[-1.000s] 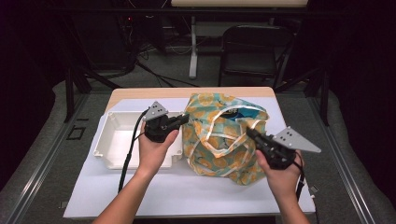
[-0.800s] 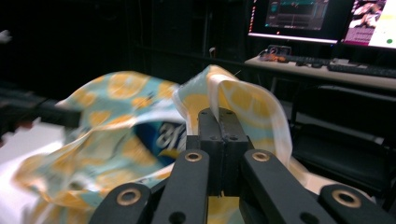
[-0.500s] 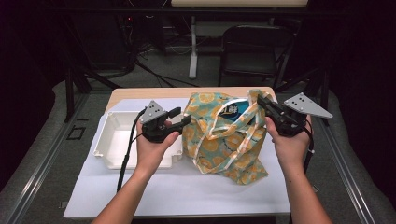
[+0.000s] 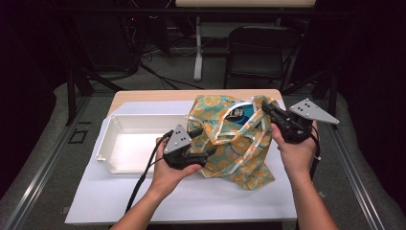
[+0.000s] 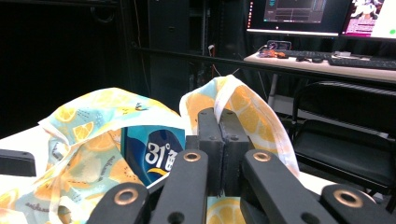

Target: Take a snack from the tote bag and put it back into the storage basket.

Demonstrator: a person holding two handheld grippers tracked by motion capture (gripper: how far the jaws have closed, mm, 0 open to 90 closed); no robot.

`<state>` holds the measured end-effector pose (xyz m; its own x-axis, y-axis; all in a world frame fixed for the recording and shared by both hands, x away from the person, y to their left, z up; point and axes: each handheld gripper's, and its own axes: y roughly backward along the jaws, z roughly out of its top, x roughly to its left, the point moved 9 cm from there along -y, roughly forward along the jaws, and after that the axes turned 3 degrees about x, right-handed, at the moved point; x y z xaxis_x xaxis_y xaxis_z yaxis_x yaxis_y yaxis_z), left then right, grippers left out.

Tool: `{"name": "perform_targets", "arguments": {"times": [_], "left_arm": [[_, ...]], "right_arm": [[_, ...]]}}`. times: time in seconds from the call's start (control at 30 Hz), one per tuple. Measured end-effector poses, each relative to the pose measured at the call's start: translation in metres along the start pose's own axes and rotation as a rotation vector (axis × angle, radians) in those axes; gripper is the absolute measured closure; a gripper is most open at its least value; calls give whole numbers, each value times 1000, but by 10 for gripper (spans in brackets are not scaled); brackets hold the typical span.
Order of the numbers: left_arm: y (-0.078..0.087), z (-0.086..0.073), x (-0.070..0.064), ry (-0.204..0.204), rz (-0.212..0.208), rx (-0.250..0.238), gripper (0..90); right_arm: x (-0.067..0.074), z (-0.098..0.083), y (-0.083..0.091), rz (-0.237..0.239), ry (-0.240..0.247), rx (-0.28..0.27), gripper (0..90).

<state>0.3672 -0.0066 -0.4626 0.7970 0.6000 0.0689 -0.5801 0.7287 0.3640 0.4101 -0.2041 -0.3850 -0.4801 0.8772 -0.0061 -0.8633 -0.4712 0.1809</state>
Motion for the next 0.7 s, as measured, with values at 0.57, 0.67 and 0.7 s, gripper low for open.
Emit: {"name": "perform_targets", "arguments": {"times": [0.57,0.67,0.7], "left_arm": [[11,50,43,14,14,-83,900],[11,70,56,8,38,-103,900],[11,70,56,8,38,-103,900]], "right_arm": [[-2,11,5,6,31,-9,900],[-2,16,3,2,51,-10,900],[-2,16,3,2,51,-10,900]]}}
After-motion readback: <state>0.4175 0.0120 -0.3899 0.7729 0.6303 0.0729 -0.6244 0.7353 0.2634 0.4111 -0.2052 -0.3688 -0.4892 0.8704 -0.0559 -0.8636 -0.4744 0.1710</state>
